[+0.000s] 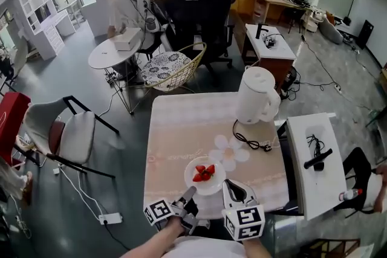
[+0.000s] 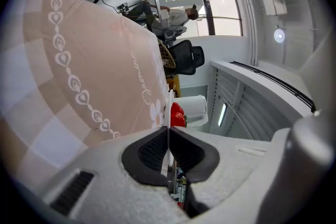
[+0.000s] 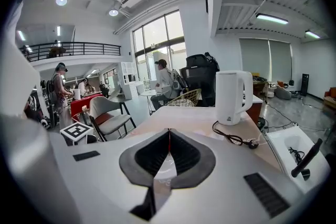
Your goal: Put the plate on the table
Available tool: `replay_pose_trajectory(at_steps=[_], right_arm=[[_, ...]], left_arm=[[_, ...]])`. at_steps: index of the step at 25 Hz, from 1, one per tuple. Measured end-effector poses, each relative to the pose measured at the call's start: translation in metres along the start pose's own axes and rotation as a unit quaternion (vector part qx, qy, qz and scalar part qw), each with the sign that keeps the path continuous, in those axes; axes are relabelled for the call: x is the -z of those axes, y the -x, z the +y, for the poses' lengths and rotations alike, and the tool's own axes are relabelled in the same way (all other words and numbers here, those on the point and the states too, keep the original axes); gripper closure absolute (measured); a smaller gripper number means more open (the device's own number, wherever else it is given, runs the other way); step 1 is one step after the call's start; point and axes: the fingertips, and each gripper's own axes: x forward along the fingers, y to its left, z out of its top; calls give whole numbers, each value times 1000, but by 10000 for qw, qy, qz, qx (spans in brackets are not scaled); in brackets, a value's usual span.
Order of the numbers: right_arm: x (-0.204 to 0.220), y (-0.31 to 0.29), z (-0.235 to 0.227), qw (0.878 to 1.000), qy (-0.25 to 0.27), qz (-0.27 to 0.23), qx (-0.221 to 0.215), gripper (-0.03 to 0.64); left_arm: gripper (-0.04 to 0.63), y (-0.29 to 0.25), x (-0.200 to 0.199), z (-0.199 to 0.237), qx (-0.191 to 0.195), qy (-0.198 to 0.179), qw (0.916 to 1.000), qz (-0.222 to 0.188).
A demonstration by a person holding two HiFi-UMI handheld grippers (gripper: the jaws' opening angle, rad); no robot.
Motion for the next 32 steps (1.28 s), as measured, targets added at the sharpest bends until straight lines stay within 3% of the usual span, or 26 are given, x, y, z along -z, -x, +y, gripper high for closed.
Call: replay_pose_trajectory(at_steps=[21,32], right_arm=[[1,-30,-9,9995,58,295,118,612],[2,-38,-9,9995,33,327,32,612]], left_arm=[[580,-42,-23,31,-554,122,9980,266],[578,-46,-30,40,-872,172,9958,202]])
